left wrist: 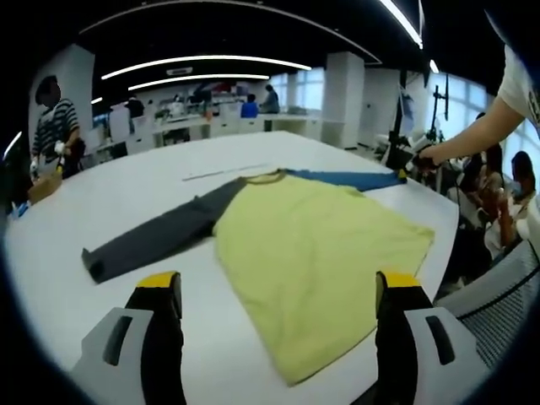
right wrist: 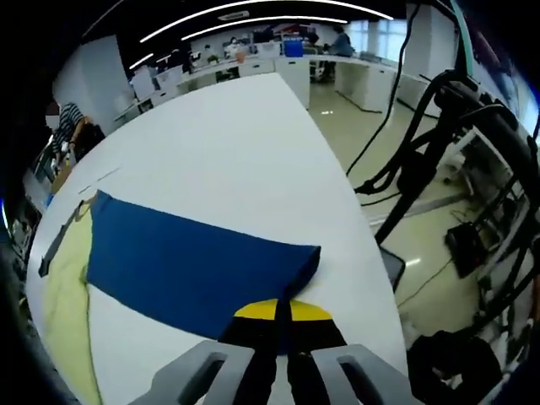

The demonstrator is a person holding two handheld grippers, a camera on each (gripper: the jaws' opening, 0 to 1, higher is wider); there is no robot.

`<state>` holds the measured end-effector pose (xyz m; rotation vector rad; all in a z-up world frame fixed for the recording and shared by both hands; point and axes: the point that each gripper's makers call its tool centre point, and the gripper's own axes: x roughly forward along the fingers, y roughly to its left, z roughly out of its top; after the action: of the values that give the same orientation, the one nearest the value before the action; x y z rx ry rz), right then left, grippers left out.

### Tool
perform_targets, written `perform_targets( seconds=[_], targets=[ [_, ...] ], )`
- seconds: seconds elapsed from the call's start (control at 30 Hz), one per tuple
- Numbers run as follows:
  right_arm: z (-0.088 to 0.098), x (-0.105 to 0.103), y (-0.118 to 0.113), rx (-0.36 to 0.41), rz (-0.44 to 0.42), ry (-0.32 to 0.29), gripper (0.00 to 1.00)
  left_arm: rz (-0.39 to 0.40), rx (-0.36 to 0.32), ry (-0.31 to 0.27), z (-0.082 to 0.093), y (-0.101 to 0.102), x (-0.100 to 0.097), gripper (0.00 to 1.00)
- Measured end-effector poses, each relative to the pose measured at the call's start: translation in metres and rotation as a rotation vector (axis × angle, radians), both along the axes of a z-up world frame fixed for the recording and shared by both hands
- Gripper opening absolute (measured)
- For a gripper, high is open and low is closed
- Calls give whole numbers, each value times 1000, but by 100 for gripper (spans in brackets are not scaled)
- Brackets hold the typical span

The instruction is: Fold the garment on the visible template until the final outline fits inside the template.

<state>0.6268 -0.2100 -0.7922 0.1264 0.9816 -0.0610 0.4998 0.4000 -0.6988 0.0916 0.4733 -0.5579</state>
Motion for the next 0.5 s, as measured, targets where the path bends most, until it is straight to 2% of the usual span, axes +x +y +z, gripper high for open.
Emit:
perform_targets(
  seconds=[0.27,0.5],
  targets=[
    [3,-2,-1,-41,28,19,0,-1,-2,-7,0,3,1,93],
    [9,-3,-1,-45,30,21,0,-8,2,-9,0,3,-1,95]
  ],
)
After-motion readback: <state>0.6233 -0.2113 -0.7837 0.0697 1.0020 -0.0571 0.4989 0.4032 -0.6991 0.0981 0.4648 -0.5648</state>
